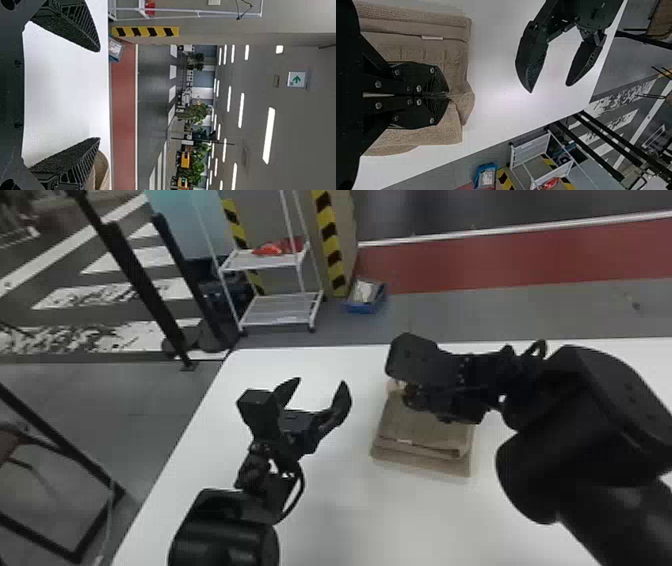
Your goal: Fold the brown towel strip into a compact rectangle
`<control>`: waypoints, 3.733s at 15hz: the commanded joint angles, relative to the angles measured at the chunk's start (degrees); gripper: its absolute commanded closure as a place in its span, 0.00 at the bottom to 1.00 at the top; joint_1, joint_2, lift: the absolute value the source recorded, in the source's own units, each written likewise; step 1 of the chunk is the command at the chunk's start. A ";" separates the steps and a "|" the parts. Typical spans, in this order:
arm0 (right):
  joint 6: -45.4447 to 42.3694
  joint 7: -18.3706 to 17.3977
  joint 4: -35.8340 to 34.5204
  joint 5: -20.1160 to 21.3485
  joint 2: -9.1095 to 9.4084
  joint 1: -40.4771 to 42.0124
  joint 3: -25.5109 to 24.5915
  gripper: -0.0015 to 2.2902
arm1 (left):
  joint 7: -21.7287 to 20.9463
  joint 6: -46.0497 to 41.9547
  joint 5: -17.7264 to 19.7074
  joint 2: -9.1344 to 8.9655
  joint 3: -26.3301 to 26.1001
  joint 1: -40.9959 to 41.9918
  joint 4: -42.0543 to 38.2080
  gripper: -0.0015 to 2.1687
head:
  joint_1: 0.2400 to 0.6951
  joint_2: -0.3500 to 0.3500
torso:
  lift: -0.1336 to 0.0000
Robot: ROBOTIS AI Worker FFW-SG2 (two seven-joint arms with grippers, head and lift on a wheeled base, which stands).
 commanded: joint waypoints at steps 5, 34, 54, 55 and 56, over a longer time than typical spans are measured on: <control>0.07 0.00 3.61 0.34 0.99 1.41 4.20 0.50 | -0.10 -0.44 0.00 0.00 0.14 0.09 0.39 0.04 | 1.00 0.98 | 0.08; 0.42 2.02 3.34 2.98 -3.14 0.18 1.21 0.61 | 1.31 -8.88 0.00 0.62 7.61 0.70 5.14 0.04 | 1.00 1.00 | 0.08; 2.18 6.76 0.00 -0.71 -4.02 3.78 2.70 0.53 | 1.31 -8.71 -0.26 0.70 6.47 -1.06 7.51 0.04 | 1.00 1.00 | 0.08; 1.66 6.85 -1.40 -1.33 -4.02 4.13 2.00 0.41 | 1.31 -8.71 -0.26 0.70 6.56 -1.06 7.51 0.04 | 1.00 1.00 | 0.08; 1.30 7.82 -2.02 -2.82 -4.19 4.49 0.77 0.36 | 1.31 -8.71 -0.26 0.79 6.56 -1.06 7.42 0.04 | 1.00 1.00 | 0.08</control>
